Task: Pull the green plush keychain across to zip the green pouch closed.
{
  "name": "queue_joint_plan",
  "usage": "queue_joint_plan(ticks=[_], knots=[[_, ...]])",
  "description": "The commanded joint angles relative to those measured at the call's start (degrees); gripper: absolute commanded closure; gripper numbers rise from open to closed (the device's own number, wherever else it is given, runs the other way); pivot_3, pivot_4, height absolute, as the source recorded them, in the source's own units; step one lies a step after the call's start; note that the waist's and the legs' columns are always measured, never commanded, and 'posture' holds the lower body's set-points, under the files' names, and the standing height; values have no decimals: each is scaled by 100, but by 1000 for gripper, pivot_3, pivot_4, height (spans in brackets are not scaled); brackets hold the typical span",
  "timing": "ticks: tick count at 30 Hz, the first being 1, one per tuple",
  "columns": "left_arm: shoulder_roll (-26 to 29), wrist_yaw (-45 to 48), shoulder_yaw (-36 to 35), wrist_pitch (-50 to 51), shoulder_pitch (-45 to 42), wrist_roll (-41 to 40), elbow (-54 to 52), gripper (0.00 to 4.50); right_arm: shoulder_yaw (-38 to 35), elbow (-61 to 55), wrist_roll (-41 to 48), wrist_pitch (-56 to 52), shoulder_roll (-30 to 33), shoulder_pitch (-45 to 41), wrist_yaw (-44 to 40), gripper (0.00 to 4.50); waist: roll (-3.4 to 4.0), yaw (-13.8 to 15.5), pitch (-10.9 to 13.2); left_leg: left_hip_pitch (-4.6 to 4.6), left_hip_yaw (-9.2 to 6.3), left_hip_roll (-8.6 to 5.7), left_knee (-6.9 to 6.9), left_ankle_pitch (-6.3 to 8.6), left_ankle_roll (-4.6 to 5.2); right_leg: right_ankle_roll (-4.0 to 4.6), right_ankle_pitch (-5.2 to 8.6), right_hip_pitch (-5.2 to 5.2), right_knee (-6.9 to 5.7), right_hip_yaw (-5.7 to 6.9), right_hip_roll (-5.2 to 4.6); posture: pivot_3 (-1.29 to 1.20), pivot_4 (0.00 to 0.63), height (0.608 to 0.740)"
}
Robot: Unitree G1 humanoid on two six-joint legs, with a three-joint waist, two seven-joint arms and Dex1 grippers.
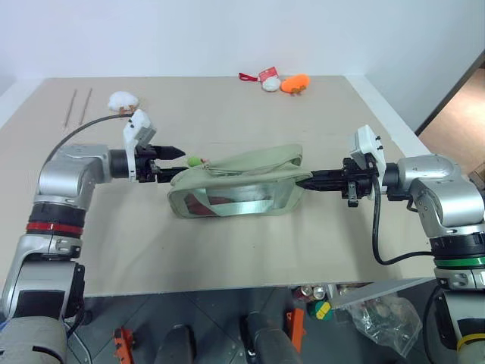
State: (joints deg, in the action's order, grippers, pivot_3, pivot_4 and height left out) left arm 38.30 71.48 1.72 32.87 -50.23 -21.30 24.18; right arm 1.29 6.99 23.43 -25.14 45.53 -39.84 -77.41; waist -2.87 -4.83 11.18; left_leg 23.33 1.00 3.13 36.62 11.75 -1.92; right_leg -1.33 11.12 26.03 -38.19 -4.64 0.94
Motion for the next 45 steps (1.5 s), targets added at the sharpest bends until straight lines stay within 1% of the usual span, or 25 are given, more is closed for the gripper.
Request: queue_joint_plan(ticks=[1,3,6,8,10,11,13,16,17,26,33,36,38,41,42,43,45], knots=[[19,56,-127,-2,-83,-85,-133,0,-143,-147,106,-1,58,-58,-8,4481,0,2,0,0,-1,0,0,0,0,0,0,0,0,1,0,0,150,740],[-3,96,-132,-17,-72,-119,-147,0,-145,-149,107,-6,57,-56,0,4481,0,2,0,1,0,0,0,0,0,0,0,0,0,0,-1,0,150,740],[-54,62,-210,8,-61,-198,-170,775,-141,-147,104,-3,50,-53,7,4500,0,4,0,1,0,0,1,0,0,0,0,-1,0,0,-1,0,150,740],[-64,84,-265,26,-67,-266,-204,1489,-137,-138,99,4,43,-54,12,4500,0,3,0,1,-1,0,2,0,0,0,0,-1,0,0,-1,0,150,740],[-58,57,-290,17,-84,-294,-203,2068,-134,-134,99,5,34,-57,16,4500,0,3,0,0,-1,0,2,0,0,0,0,-1,0,0,0,0,150,740],[-58,29,-294,3,-97,-292,-183,2543,-134,-134,101,6,31,-57,15,4500,0,3,0,0,-1,0,1,0,0,0,0,-1,0,0,0,0,150,740],[-62,9,-320,0,-127,-292,-138,3173,-124,-131,101,5,16,-68,22,4500,0,3,0,0,-1,0,1,0,0,0,0,-1,0,1,0,0,150,740],[-58,27,-345,26,-141,-291,-135,4238,-109,-113,94,12,-9,-88,32,4500,0,4,0,1,-1,0,1,0,0,-1,0,-1,0,1,-1,0,150,740],[-55,31,-346,29,-143,-289,-133,4445,-104,-107,92,14,-17,-96,35,4500,0,4,0,1,-1,0,2,0,0,-1,0,-1,0,0,-1,0,150,740],[-65,-36,-320,19,-75,-255,-175,4445,-125,-104,104,20,-42,-106,50,4500,0,4,0,0,-1,0,1,0,0,0,0,-1,0,1,0,0,150,740],[-138,-342,-338,-127,-145,-140,0,4445,-136,-139,121,8,-44,-87,74,4500,0,4,0,0,-1,0,1,0,0,-1,0,-1,0,1,-1,0,150,740],[-87,-269,-259,-85,-135,-116,-2,4445,-137,-138,122,11,-38,-90,77,4500,0,4,0,0,-2,0,1,0,0,0,0,-1,0,1,0,0,150,740],[-19,-198,-198,-12,-127,-91,-22,3929,-137,-140,125,8,-33,-95,81,4500,0,4,0,0,-1,0,1,0,0,-1,0,-1,0,1,0,0,150,740],[30,-86,-174,130,-120,-136,-70,2936,-133,-143,128,6,-30,-95,86,4500,0,4,0,0,-1,0,1,0,0,-1,0,-1,0,1,0,0,150,740],[24,-137,-173,23,-112,-74,-66,2684,-131,-146,127,2,-31,-96,90,4500,0,4,0,0,-1,0,1,0,0,-1,0,-1,0,1,-1,0,150,740],[-8,-267,-179,-79,-139,17,6,2236,-128,-151,127,0,-32,-96,92,4500,0,4,0,0,-1,0,1,0,0,-1,0,-1,0,1,0,0,150,740],[-72,-485,-195,-170,-229,157,192,1586,-130,-155,131,-1,-29,-93,89,4500,0,5,0,0,-1,0,1,0,0,-1,0,-2,0,1,-1,0,150,740]])
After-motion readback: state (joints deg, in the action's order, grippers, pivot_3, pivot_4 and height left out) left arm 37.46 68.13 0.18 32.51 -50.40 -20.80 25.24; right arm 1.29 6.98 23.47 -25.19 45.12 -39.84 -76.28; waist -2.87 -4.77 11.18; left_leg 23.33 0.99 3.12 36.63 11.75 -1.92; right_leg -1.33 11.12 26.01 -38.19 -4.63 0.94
